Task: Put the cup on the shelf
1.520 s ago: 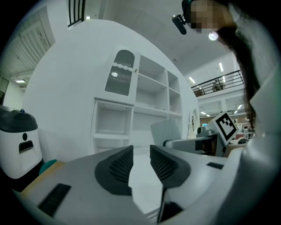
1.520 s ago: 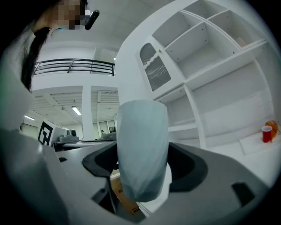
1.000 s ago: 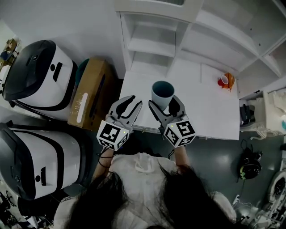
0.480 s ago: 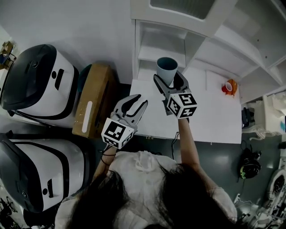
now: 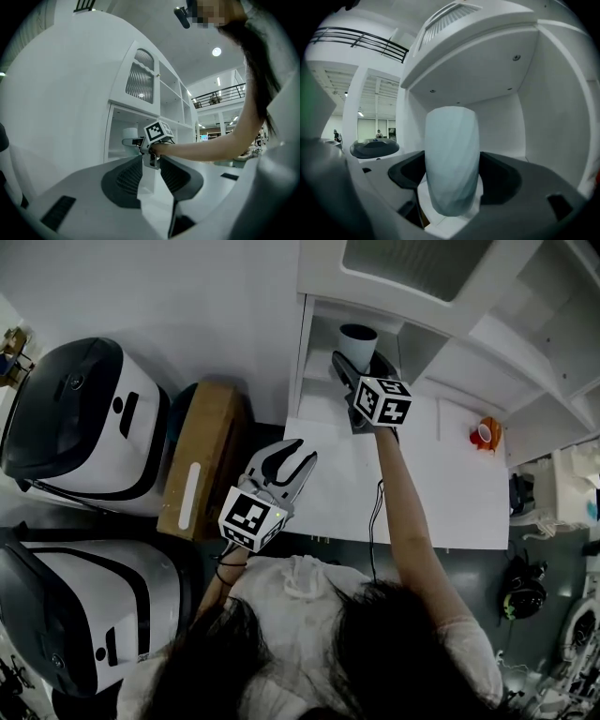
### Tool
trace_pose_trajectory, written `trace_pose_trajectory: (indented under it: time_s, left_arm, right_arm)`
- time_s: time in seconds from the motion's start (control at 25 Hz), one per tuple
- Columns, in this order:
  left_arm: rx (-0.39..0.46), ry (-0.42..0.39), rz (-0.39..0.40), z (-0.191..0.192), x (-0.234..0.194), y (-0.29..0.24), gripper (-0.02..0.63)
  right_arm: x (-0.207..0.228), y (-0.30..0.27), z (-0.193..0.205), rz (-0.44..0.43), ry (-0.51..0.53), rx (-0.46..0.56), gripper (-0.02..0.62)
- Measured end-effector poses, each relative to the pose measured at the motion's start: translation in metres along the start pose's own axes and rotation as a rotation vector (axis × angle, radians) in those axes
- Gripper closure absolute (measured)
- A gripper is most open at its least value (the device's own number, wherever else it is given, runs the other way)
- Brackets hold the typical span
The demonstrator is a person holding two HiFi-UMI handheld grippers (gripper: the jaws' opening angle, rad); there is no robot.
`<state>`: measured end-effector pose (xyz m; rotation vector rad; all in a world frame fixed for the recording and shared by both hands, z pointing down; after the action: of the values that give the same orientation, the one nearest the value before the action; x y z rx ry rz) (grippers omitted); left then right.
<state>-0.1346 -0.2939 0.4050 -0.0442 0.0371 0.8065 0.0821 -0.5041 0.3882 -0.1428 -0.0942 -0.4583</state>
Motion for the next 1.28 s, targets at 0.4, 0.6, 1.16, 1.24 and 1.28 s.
trace_pose_trajectory:
  time_s: [0.4, 0.6, 1.16, 1.24, 1.28]
  left_arm:
    - [0.005, 0.023, -0.046, 0.003, -0.027, 0.011, 0.478]
    - [0.005, 0.031, -0.069, 0.004, -0.035, 0.014, 0.478]
    - [-0.003, 0.050, -0.069, 0.009, -0.030, 0.015, 0.479]
    - [-0.002, 0.050, -0.065, 0.009, -0.027, 0.013, 0.478]
    - [-0.001, 0.050, -0.063, 0.009, -0.026, 0.012, 0.477]
  right_arm:
    - [0.014, -0.065, -0.007, 0.035, 0.006, -0.121, 0.241]
    - [0.018, -0.078, -0.005, 0.049, 0.016, -0.163, 0.241]
    - [0.019, -0.049, 0.003, 0.000, 0.053, -0.174, 0.241]
    - [0.018, -0.046, 0.005, -0.004, 0.069, -0.181, 0.241]
    - [0.018, -0.045, 0.006, -0.004, 0.078, -0.182, 0.241]
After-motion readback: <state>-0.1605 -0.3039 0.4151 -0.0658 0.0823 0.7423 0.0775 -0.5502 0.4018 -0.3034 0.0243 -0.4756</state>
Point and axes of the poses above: the fingertips, and each gripper's own axes: y backward along the fingers, x to its right, z out of its underside, the point moved 10 cm from there along y, backward along the fingers, and after that the axes turned 1 degree about -z, right-handed, at the moved point
